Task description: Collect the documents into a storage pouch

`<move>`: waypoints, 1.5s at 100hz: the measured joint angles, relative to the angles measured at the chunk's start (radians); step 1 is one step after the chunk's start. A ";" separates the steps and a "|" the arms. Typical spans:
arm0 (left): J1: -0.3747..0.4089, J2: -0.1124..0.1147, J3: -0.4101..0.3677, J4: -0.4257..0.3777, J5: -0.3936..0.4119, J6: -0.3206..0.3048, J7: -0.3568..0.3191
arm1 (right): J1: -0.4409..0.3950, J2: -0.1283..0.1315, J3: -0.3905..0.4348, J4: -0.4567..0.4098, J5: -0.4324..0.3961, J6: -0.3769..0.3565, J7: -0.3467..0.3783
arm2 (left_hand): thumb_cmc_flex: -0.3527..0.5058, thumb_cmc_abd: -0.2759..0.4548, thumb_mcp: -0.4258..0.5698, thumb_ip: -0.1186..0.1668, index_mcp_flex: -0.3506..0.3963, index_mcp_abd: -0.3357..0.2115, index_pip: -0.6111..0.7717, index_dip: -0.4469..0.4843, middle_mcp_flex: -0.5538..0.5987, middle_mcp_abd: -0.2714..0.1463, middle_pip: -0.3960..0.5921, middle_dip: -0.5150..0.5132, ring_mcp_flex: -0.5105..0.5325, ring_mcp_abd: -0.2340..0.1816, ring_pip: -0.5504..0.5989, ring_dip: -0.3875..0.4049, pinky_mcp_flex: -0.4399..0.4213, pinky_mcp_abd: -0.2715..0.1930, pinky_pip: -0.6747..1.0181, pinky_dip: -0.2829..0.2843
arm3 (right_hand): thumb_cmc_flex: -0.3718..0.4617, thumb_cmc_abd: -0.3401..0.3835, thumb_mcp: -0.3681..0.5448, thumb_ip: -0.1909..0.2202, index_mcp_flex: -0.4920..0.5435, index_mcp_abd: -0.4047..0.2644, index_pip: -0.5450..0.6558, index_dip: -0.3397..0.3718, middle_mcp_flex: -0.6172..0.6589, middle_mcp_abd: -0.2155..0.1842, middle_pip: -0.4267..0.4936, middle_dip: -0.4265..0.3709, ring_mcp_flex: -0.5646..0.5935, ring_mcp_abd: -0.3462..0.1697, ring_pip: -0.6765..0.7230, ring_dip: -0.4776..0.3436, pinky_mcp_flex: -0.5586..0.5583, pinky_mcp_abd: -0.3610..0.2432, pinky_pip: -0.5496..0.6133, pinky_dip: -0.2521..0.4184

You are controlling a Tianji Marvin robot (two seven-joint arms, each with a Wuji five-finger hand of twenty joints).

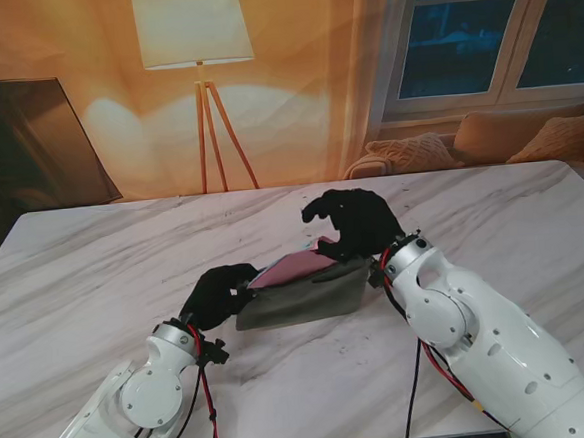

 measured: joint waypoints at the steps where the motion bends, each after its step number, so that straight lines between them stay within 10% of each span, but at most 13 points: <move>1: 0.000 0.000 0.000 0.000 0.000 0.000 0.000 | 0.001 0.000 -0.001 0.002 0.000 0.001 0.001 | 0.000 0.000 0.000 0.000 0.000 0.000 0.000 0.000 0.000 0.000 0.000 0.000 0.000 0.000 0.000 0.000 0.000 0.000 0.000 0.000 | 0.000 0.000 0.000 0.000 0.000 0.000 0.000 0.000 0.000 0.000 0.005 0.000 0.000 0.000 0.000 0.000 0.000 0.000 0.000 0.001; 47: 0.008 0.000 -0.005 -0.011 0.007 0.000 0.002 | 0.036 0.000 -0.038 0.067 0.025 0.037 0.048 | 0.000 0.000 0.000 0.000 0.000 0.000 0.000 0.001 0.000 0.000 0.000 0.000 0.000 0.000 0.000 0.001 0.000 0.000 0.000 0.000 | 0.039 -0.002 0.015 -0.015 0.093 -0.042 0.094 0.031 0.000 0.001 0.031 0.010 0.000 0.000 0.002 0.012 -0.013 0.002 -0.038 0.015; 60: 0.010 0.000 -0.005 -0.015 0.008 0.010 0.004 | 0.032 0.001 -0.034 0.075 0.026 0.037 0.069 | 0.000 0.000 0.000 0.000 0.000 0.000 0.000 0.006 0.000 0.000 0.000 0.000 0.000 0.000 0.000 0.001 0.000 0.000 0.000 0.000 | 0.138 -0.012 0.026 -0.106 0.093 -0.135 0.287 -0.087 0.068 -0.016 0.004 -0.006 0.023 0.000 -0.015 -0.011 -0.006 0.030 -0.056 0.015; 87: 0.010 0.000 -0.002 -0.019 0.004 0.040 0.010 | 0.012 -0.003 -0.032 0.093 0.050 0.023 0.009 | 0.000 0.000 0.000 0.000 0.001 0.000 0.000 0.007 0.000 0.000 -0.002 0.000 0.000 0.007 0.001 0.010 -0.007 0.009 0.000 0.000 | 0.313 0.016 0.053 -0.115 0.203 -0.187 0.398 -0.186 0.393 -0.061 -0.041 -0.035 0.250 0.033 0.010 -0.036 0.116 0.050 0.004 -0.019; 150: 0.011 0.000 -0.004 -0.025 0.002 0.052 0.006 | 0.000 0.007 0.019 0.079 -0.047 -0.083 0.005 | 0.010 0.000 -0.008 0.000 0.001 0.000 0.012 -0.025 0.000 0.000 -0.027 0.026 -0.011 0.022 0.003 0.012 -0.024 0.026 0.000 0.001 | 0.324 0.057 0.024 -0.113 0.212 -0.161 0.397 -0.147 0.454 -0.058 0.196 0.117 0.318 0.040 0.376 0.050 0.191 0.022 0.199 -0.012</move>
